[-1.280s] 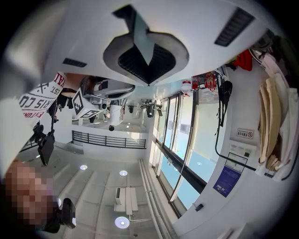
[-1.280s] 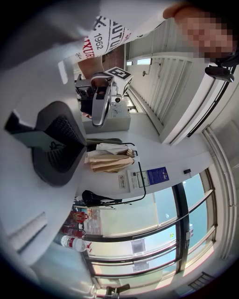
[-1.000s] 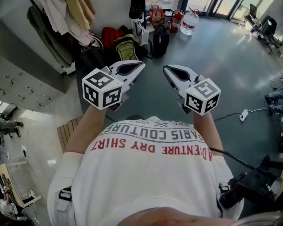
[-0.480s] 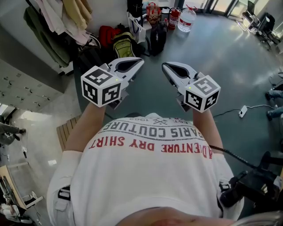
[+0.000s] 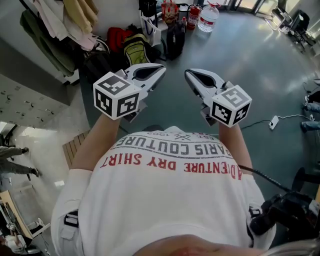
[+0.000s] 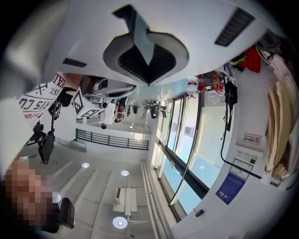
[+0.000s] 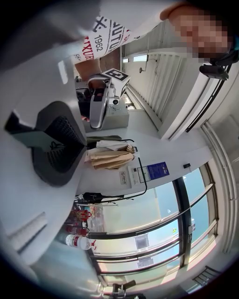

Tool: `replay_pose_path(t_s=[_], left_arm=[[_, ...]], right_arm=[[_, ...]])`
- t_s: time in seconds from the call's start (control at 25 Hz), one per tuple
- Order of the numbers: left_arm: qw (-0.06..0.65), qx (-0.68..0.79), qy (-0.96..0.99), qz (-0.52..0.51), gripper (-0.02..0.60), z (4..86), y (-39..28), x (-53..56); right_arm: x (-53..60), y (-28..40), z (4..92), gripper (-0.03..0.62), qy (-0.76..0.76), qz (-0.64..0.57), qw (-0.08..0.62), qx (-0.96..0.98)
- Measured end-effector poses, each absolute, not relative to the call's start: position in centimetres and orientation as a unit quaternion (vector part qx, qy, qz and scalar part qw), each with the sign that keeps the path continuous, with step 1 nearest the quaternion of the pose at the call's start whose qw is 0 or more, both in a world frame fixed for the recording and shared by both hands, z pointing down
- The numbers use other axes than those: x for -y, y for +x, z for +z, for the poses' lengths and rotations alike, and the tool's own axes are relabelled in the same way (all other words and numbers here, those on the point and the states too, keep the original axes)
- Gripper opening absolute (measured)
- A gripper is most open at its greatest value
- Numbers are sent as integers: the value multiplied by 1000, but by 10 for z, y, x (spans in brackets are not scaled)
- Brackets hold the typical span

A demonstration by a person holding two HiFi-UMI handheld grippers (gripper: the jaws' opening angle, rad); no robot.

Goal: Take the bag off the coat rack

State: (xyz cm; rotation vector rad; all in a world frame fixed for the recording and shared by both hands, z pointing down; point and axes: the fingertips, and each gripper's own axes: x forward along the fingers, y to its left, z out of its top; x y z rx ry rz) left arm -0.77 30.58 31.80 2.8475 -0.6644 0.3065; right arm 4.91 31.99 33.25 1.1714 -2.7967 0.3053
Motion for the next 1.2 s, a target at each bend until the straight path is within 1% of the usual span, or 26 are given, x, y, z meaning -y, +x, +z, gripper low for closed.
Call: replay_pose_path(t_s=[0.24, 0.48, 0.76, 1.0, 1.12, 1.2], left_arm=[[126, 222, 962, 100, 3, 339, -11, -257], [143, 223, 961, 81, 3, 358, -18, -163], [157, 225, 958, 88, 3, 376, -27, 27], [157, 227, 956, 96, 3, 376, -42, 203], [151, 224, 959, 87, 3, 366, -48, 270], [160, 229, 958, 62, 3, 356, -53, 303]], right_arm=[[-274, 48, 356, 0, 386, 124, 65, 912], [-182, 47, 379, 0, 392, 140, 78, 906], [6, 48, 394, 0, 401, 160, 82, 898], [181, 41, 384, 0, 415, 157, 81, 893], [241, 36, 373, 0, 421, 144, 79, 892], [265, 35, 370, 0, 424, 142, 79, 891]])
